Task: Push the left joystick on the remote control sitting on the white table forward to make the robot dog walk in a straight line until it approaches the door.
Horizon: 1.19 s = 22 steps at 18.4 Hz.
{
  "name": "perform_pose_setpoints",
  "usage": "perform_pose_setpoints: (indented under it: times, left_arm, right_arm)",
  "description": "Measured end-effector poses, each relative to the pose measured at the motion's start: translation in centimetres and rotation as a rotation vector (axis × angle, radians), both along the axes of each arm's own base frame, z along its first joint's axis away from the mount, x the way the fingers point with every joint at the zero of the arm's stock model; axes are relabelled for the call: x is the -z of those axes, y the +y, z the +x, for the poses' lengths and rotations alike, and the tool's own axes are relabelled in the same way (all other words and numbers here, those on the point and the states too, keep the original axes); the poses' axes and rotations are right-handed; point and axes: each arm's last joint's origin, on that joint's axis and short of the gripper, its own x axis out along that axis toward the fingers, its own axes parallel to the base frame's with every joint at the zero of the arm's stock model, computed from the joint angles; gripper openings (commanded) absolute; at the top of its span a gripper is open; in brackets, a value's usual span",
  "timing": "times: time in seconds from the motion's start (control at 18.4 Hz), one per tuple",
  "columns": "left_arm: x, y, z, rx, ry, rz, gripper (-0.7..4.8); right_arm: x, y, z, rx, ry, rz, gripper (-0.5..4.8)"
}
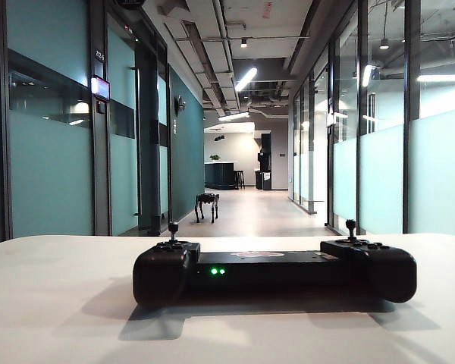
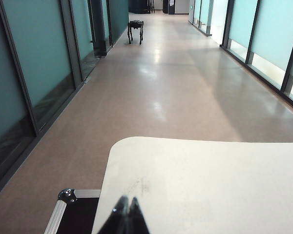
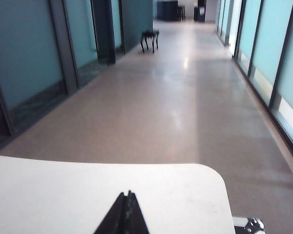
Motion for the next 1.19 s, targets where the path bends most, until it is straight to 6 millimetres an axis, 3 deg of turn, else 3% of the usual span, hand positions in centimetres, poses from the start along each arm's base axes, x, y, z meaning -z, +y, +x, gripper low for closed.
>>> perform_pose_setpoints:
  times: [0.43,0.65,1.19]
  left_arm:
    - [0.0,0.0,0.0,0.000,0.000,0.000,-0.05]
    - [0.0,0.0,0.0,0.000,0.000,0.000,-0.05]
    - [0.0,0.0,0.0,0.000,0.000,0.000,-0.05]
  right_arm:
    - [3.5,-0.7,0.8,0.089,0.029,-0.003,-0.01]
    - [3.6,-0.8,0.7,0.089,-0.065,0.008,-0.01]
    - [4.3,-0.7,0.7,0.087,0.014,0.000,-0.01]
